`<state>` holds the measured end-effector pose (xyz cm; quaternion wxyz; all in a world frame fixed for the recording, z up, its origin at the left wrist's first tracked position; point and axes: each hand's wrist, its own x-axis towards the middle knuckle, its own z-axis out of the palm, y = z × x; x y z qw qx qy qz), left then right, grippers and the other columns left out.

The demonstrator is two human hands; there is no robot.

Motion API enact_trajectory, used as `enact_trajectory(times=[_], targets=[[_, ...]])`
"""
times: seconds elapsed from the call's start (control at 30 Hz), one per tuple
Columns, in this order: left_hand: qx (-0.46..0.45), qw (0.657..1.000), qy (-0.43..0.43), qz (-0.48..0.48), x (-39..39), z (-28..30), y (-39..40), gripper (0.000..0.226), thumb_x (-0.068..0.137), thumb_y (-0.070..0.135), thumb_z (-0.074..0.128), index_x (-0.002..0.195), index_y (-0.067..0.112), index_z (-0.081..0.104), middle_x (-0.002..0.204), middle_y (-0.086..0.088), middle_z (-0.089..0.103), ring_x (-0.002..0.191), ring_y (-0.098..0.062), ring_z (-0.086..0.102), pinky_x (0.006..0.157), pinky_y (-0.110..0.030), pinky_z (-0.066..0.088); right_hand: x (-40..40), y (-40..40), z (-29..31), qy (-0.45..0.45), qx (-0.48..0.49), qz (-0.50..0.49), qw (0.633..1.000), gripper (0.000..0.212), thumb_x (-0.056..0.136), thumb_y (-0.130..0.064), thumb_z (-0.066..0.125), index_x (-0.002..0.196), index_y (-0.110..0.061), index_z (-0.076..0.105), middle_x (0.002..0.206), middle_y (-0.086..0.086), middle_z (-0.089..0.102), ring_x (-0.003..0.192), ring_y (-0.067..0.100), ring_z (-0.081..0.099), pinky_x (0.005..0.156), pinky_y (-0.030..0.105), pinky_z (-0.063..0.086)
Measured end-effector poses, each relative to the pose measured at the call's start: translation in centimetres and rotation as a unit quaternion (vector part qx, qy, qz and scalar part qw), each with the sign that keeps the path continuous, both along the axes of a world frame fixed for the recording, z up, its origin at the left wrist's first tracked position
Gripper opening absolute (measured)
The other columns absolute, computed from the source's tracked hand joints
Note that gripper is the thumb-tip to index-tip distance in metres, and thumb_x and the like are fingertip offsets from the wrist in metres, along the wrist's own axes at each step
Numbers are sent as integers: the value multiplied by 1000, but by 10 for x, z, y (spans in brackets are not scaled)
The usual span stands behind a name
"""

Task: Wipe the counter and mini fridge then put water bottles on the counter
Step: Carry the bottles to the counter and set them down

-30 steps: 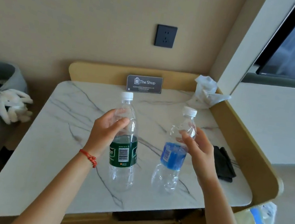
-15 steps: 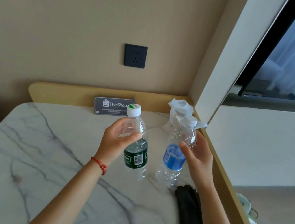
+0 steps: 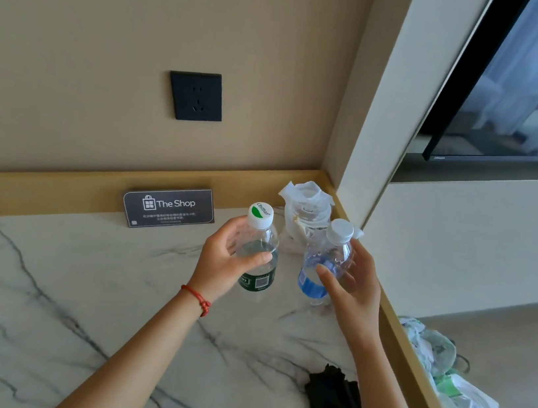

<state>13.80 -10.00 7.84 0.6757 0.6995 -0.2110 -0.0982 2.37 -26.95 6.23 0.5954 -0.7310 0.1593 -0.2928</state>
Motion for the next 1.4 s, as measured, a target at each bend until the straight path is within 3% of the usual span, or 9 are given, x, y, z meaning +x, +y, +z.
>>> enact_trajectory(times=[0.13, 0.27, 0.47, 0.67, 0.8, 0.93, 1.03, 1.4], targets=[[14, 1000, 2, -13, 11, -10, -11, 52, 58, 21, 80, 101, 38, 55, 112, 9, 63, 111, -13, 57, 98, -32, 44, 6, -5, -8, 10, -8, -11, 1000, 54, 78, -21, 70, 119, -46, 46, 123, -11, 57, 110, 10, 58, 94, 49, 49], [20, 1000, -5, -17, 17, -19, -17, 53, 67, 7, 79, 103, 37, 53, 116, 1, 61, 114, -17, 55, 98, -34, 44, 12, -9, -11, 18, -2, -8, 1000, 61, 75, -33, 70, 129, -33, 43, 129, -6, 55, 111, 10, 57, 94, 48, 49], [29, 999, -17, -24, 21, -28, -18, 55, 67, 9, 79, 102, 41, 52, 111, 19, 59, 108, 0, 55, 81, -7, 45, 14, -9, -19, 25, -2, -9, 1000, 68, 72, -42, 69, 133, -34, 40, 130, -10, 54, 114, 7, 55, 97, 43, 47], [57, 998, -19, -29, 19, -47, -12, 66, 64, 8, 82, 117, 29, 49, 123, 4, 59, 116, -7, 53, 94, -24, 42, 8, -7, -38, 49, 4, -9, 999, 79, 68, -37, 74, 137, -31, 36, 131, -11, 52, 115, 7, 54, 97, 35, 46], [67, 998, -5, -18, 17, -60, -11, 67, 60, 5, 83, 113, 32, 51, 116, 7, 60, 109, -7, 56, 89, -20, 45, 12, -7, -48, 64, -18, -20, 998, 66, 74, -19, 75, 130, -26, 42, 123, -15, 55, 109, 3, 55, 92, 23, 47], [73, 997, 1, 2, 20, -66, -17, 64, 60, 2, 82, 105, 36, 53, 105, 14, 62, 101, -1, 58, 77, -7, 46, 20, -8, -51, 67, -23, -49, 996, 53, 76, -16, 74, 118, -31, 46, 109, -24, 57, 101, -9, 54, 85, 14, 45], [72, 997, 1, 10, 25, -66, -25, 62, 60, 3, 82, 109, 27, 54, 104, 12, 61, 100, -3, 58, 74, -4, 46, 26, -12, -52, 65, -15, -62, 996, 52, 76, -14, 74, 118, -28, 47, 108, -23, 56, 99, -15, 52, 84, 5, 42], [77, 996, -27, 30, 31, -69, -52, 61, 61, 10, 82, 109, 30, 50, 103, 18, 58, 98, -9, 58, 73, -2, 45, 37, -19, -56, 60, -9, -69, 996, 50, 78, -13, 72, 121, -22, 48, 111, -16, 58, 103, -6, 54, 87, 7, 42]])
